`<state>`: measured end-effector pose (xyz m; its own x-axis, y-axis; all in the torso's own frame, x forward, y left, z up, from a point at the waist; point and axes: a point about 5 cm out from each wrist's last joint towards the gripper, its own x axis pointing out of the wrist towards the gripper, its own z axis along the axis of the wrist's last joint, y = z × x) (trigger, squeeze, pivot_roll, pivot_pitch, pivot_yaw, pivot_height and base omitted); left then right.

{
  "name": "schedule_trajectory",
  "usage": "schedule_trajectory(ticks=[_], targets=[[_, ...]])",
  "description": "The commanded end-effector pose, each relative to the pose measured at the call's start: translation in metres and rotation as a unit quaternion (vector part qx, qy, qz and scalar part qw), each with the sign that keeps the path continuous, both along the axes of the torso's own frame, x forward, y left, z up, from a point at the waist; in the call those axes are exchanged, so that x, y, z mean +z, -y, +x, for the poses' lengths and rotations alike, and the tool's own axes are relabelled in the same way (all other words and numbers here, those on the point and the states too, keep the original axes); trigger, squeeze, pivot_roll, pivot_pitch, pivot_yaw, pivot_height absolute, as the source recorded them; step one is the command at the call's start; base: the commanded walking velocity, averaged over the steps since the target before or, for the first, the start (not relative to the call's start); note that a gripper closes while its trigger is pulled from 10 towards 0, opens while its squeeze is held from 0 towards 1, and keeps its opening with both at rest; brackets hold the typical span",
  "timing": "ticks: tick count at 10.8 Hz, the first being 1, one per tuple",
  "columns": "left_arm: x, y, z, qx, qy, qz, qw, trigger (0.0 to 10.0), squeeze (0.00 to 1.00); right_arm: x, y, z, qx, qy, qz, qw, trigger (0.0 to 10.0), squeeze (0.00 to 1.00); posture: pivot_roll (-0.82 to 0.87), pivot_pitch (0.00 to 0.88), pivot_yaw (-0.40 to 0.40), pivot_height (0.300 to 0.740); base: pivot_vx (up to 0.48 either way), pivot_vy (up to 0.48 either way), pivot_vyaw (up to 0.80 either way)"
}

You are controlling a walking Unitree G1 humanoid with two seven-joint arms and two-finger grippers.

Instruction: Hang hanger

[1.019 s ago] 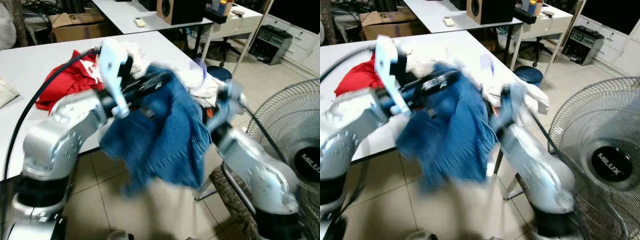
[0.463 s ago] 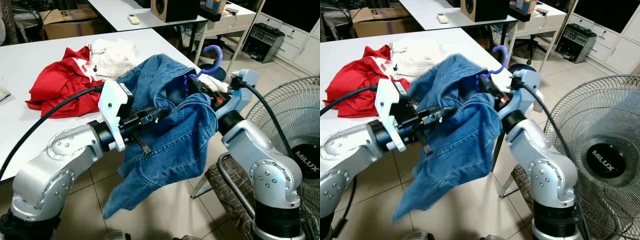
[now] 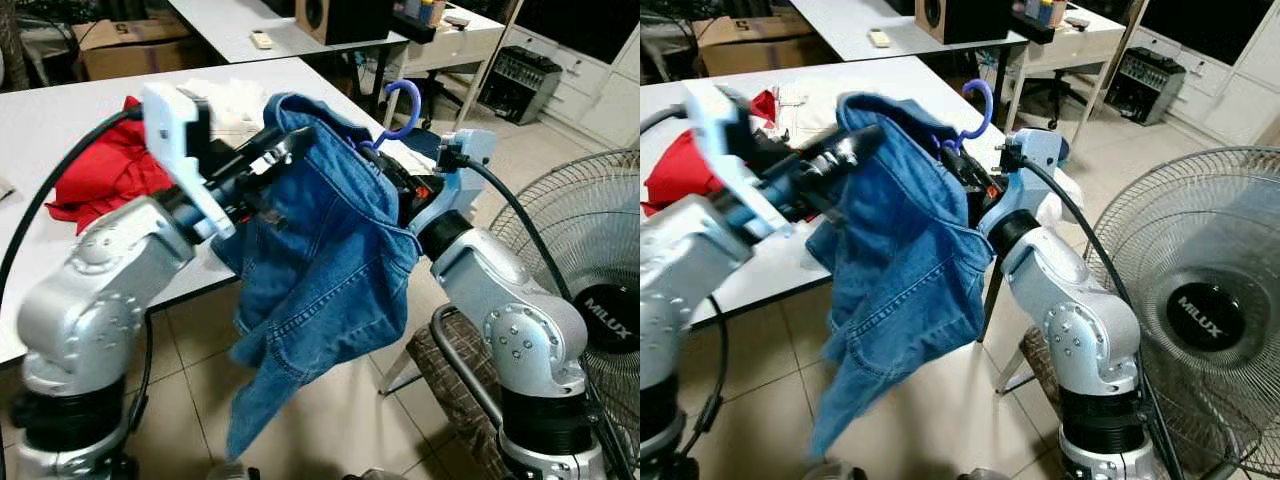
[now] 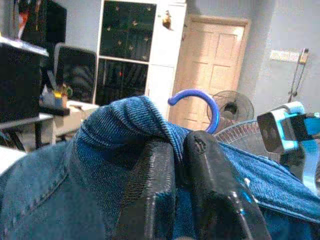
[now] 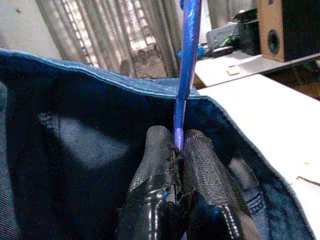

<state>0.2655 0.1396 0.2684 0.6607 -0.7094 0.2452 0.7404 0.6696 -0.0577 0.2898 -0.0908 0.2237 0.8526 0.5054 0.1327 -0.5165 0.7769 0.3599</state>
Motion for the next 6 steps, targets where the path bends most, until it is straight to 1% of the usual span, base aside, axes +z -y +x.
schedule_trajectory(ticks=[1, 2, 3, 4, 5, 6], targets=[[0.005, -0.008, -0.004, -0.001, -0.002, -0.012, 1.0, 10.0, 1.0, -0.001, 0.006, 0.001, -0.008, 0.003, -0.005, 1.0, 10.0, 0.0, -0.02, 0.037, -0.054, 0.74, 0.0, 0.0, 0.0], [0.006, -0.012, -0.004, -0.012, -0.004, -0.025, 1.0, 10.0, 1.0, -0.002, 0.009, 0.001, -0.007, 0.005, -0.018, 1.0, 10.0, 0.0, -0.02, 0.033, -0.042, 0.74, 0.0, 0.0, 0.0], [0.011, -0.016, -0.004, -0.025, -0.001, -0.033, 0.999, 10.0, 1.0, -0.001, 0.012, -0.001, -0.008, 0.018, -0.039, 0.999, 10.0, 0.0, -0.02, 0.036, -0.053, 0.74, 0.0, 0.0, 0.0], [0.015, -0.02, -0.004, -0.03, 0.006, -0.034, 0.999, 10.0, 1.0, -0.005, 0.013, -0.002, -0.003, 0.02, -0.052, 0.998, 10.0, 0.0, -0.02, 0.034, -0.055, 0.74, 0.0, 0.0, 0.0], [0.016, -0.024, -0.007, -0.034, 0.008, -0.034, 0.999, 10.0, 1.0, -0.01, 0.014, -0.003, -0.001, 0.022, -0.083, 0.996, 10.0, 0.0, -0.02, 0.039, -0.064, 0.74, 0.0, 0.0, 0.0], [0.019, -0.034, -0.015, -0.04, 0.012, -0.054, 0.998, 10.0, 1.0, -0.011, 0.013, -0.005, 0.016, 0.022, -0.087, 0.996, 10.0, 0.0, -0.03, 0.033, -0.064, 0.74, 0.0, 0.0, 0.49]])
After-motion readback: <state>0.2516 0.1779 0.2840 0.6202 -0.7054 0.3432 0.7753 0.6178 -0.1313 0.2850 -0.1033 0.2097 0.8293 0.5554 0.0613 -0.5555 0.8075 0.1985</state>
